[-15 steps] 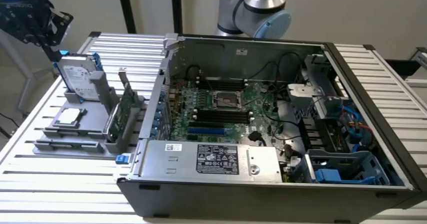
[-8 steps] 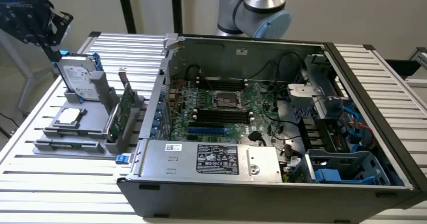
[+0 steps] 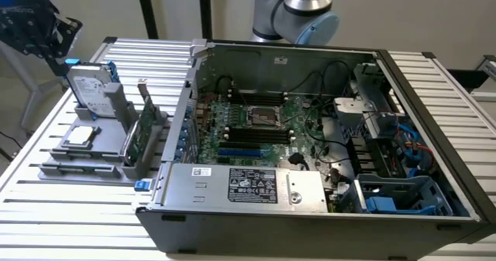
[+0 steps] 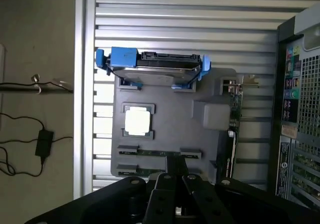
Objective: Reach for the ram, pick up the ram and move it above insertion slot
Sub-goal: 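Reach for the ram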
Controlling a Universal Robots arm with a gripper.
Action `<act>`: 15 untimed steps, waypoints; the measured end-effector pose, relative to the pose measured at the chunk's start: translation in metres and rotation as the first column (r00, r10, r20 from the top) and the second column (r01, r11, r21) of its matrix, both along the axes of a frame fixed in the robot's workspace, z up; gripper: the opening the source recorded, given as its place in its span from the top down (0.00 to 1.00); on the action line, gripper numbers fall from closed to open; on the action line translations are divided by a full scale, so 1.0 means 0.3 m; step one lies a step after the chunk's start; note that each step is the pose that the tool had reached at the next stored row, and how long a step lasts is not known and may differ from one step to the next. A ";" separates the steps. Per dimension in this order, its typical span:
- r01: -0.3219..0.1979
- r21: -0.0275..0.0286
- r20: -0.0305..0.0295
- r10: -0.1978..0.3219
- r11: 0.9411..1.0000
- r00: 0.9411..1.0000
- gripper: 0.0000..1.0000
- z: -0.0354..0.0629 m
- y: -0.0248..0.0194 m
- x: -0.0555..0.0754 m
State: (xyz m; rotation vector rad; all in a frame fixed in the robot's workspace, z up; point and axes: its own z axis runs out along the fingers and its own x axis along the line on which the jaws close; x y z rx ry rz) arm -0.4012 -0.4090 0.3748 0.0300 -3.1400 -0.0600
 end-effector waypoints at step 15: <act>-0.005 0.000 0.000 0.005 1.000 1.000 0.89 -0.009 -0.194 0.000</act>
